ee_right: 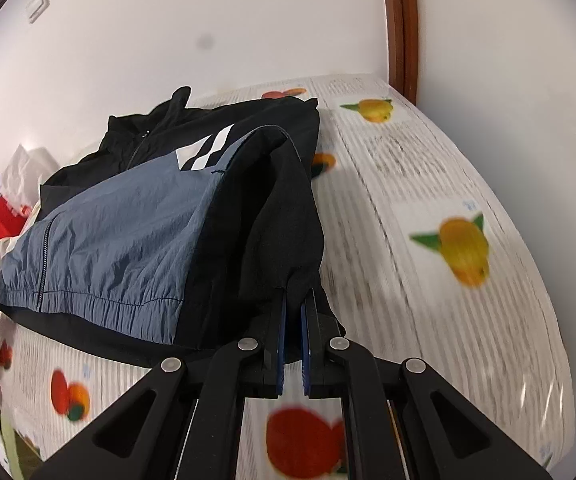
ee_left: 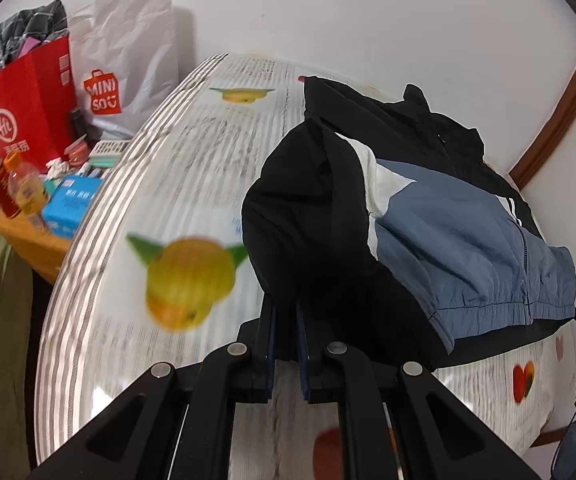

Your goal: Fold large clothes

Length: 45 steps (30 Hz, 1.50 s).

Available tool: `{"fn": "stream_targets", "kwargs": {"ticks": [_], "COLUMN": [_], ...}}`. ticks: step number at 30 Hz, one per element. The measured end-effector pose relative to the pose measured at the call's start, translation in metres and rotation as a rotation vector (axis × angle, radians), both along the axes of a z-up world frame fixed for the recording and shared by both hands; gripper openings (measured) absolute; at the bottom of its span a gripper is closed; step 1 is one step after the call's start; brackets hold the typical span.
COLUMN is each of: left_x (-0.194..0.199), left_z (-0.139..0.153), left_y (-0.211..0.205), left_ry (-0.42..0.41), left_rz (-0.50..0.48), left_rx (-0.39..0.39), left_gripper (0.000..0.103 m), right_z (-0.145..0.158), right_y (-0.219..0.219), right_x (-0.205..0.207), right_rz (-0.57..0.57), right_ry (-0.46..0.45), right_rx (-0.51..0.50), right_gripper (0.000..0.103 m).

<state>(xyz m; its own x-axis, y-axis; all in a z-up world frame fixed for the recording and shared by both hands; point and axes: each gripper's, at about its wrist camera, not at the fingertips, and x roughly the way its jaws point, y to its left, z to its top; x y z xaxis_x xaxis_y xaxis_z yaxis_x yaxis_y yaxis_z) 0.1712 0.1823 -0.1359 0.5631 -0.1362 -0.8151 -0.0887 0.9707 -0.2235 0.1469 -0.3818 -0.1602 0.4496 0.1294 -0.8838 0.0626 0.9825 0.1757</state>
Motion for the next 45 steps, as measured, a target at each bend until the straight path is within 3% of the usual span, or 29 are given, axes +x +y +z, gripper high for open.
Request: {"fn": "stream_targets", "kwargs": {"ticks": [8, 13, 15, 17, 23, 30, 33, 35, 37, 40, 45], "left_x": [-0.026, -0.032, -0.035, -0.036, -0.029, -0.010, -0.006, -0.005, -0.004, -0.003, 0.014], "left_z": [0.007, 0.026, 0.033, 0.038, 0.037, 0.010, 0.006, 0.010, 0.019, 0.035, 0.063], "left_y": [-0.005, -0.002, -0.002, -0.006, -0.027, -0.041, -0.042, -0.045, -0.051, -0.055, -0.052], "left_ry": [0.002, -0.039, -0.063, -0.078, -0.071, 0.022, 0.024, 0.008, -0.013, -0.061, -0.134], "left_rz": [-0.004, 0.015, 0.013, 0.006, -0.063, -0.088, -0.083, -0.091, -0.132, -0.152, -0.146], "left_rx": [0.013, -0.029, -0.056, -0.081, -0.118, -0.138, -0.156, -0.154, -0.132, -0.103, -0.121], "left_gripper": [0.012, 0.017, 0.023, 0.043, 0.049, 0.049, 0.046, 0.026, 0.019, 0.015, 0.014], "right_z": [0.000, 0.035, 0.047, 0.054, 0.040, 0.013, 0.009, 0.009, 0.013, 0.030, 0.058], "right_y": [-0.005, 0.003, 0.008, 0.016, 0.045, 0.055, 0.059, 0.064, 0.067, 0.066, 0.058], "right_x": [-0.025, -0.023, -0.024, -0.023, -0.016, -0.005, 0.000, 0.002, 0.001, -0.001, 0.008], "right_rz": [-0.018, -0.022, -0.011, 0.004, 0.050, 0.005, -0.011, -0.004, 0.016, 0.025, -0.003], "right_ry": [0.019, -0.056, -0.083, -0.097, -0.103, -0.062, -0.062, -0.068, -0.082, -0.143, -0.223], "right_rx": [-0.045, -0.134, -0.105, -0.061, -0.030, -0.032, -0.039, -0.063, -0.064, -0.043, -0.004], "right_gripper": [0.010, 0.013, 0.018, 0.039, 0.042, 0.042, 0.038, 0.019, 0.011, 0.009, 0.008]}}
